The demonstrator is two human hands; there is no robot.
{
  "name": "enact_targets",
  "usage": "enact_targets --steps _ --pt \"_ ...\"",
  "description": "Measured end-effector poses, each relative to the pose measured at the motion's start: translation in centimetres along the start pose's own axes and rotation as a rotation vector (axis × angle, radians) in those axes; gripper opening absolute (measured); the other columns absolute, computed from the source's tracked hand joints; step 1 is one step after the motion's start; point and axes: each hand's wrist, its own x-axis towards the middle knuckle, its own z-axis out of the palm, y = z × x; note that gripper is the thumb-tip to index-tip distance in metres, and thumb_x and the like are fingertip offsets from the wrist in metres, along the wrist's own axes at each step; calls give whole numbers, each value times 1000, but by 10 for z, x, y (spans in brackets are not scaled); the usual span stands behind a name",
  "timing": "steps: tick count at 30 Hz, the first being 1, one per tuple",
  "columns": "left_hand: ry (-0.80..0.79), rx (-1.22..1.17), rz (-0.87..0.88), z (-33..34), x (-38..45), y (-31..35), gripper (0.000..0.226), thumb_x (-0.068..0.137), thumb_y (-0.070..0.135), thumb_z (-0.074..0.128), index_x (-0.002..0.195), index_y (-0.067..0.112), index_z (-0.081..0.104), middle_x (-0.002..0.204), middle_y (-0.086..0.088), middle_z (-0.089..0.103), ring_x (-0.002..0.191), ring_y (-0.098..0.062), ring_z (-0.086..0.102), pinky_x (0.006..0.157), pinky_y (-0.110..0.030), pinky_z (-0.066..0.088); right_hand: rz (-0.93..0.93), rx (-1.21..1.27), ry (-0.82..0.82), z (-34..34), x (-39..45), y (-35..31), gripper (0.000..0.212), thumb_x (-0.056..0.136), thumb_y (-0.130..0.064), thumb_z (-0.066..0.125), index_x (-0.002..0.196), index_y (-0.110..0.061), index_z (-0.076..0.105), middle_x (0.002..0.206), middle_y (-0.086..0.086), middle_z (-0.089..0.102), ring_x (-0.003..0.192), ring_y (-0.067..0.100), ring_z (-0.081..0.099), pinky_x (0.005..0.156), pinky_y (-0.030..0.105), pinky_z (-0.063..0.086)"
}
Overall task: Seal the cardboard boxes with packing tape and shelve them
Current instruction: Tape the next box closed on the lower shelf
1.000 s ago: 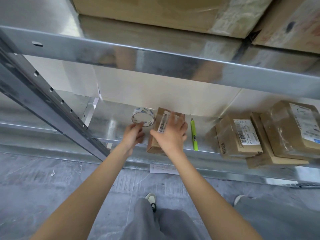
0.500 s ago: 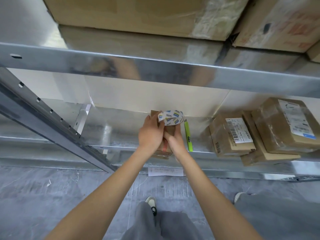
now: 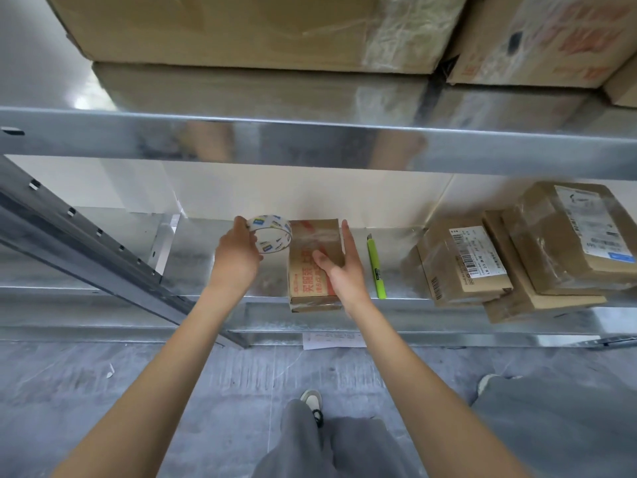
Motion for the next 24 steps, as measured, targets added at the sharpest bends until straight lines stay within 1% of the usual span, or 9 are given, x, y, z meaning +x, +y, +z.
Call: enact_targets --steps 3,8,11,12,14,16,17,21,24 --pt "25 -60 -34 3 2 0 19 90 -7 45 99 10 40 108 -21 61 103 -36 61 77 -52 57 -33 -46 9 1 1 3 75 90 -25 69 147 -47 26 148 -3 44 130 17 49 107 43 44" --pt "-44 -125 -133 10 1 -12 20 89 -10 46 100 6 42 102 -16 57 107 -37 60 79 -53 57 -28 -95 2 2 0 3 76 86 -39 68 146 -52 23 153 -4 38 136 17 43 110 45 40" --pt "-31 -161 -122 15 -2 -16 33 83 -13 59 104 6 41 114 -22 61 110 -33 59 82 -40 54 -48 -192 -19 2 -2 1 76 89 -42 63 149 -49 17 158 -7 28 142 17 34 114 46 34" --pt "-23 -176 -121 17 -2 -17 38 81 -12 64 107 4 42 116 -22 62 110 -32 60 78 -34 52 -75 -297 -32 1 -2 -1 75 93 -42 58 152 -43 12 162 -8 17 146 16 26 118 47 27" --pt "3 -216 -116 21 -3 -18 40 83 -10 63 117 0 43 117 -20 62 104 -28 60 67 -21 50 -154 -716 -58 -2 0 -5 69 101 -43 40 156 -29 1 163 -11 -5 150 13 3 121 50 7" --pt "42 -260 -147 25 -5 -16 29 94 -8 45 122 -1 42 117 -18 59 100 -22 57 53 -11 46 -264 -1107 -25 0 0 -10 63 103 -41 24 156 -19 -1 163 -7 -12 149 12 -12 119 55 -5" --pt "60 -264 -155 27 -5 -16 27 96 -6 37 122 -1 43 117 -18 59 100 -23 57 49 -10 45 -292 -1198 -11 5 -1 -14 63 103 -40 22 156 -15 0 163 -3 -11 149 13 -15 118 57 -7" --pt "90 -220 -152 28 -5 -17 29 96 -5 32 120 0 48 112 -14 61 96 -23 59 58 -13 45 -228 -1301 -85 34 -5 -23 87 94 -61 32 155 -9 -3 163 7 -12 148 22 -20 111 64 -12" --pt "81 -199 -147 28 -5 -15 29 95 -5 32 118 -2 49 105 -9 59 90 -19 54 55 -7 40 -293 -1343 -127 50 -10 -21 83 92 -43 42 155 -12 -1 164 3 -8 149 24 -16 108 73 -8"
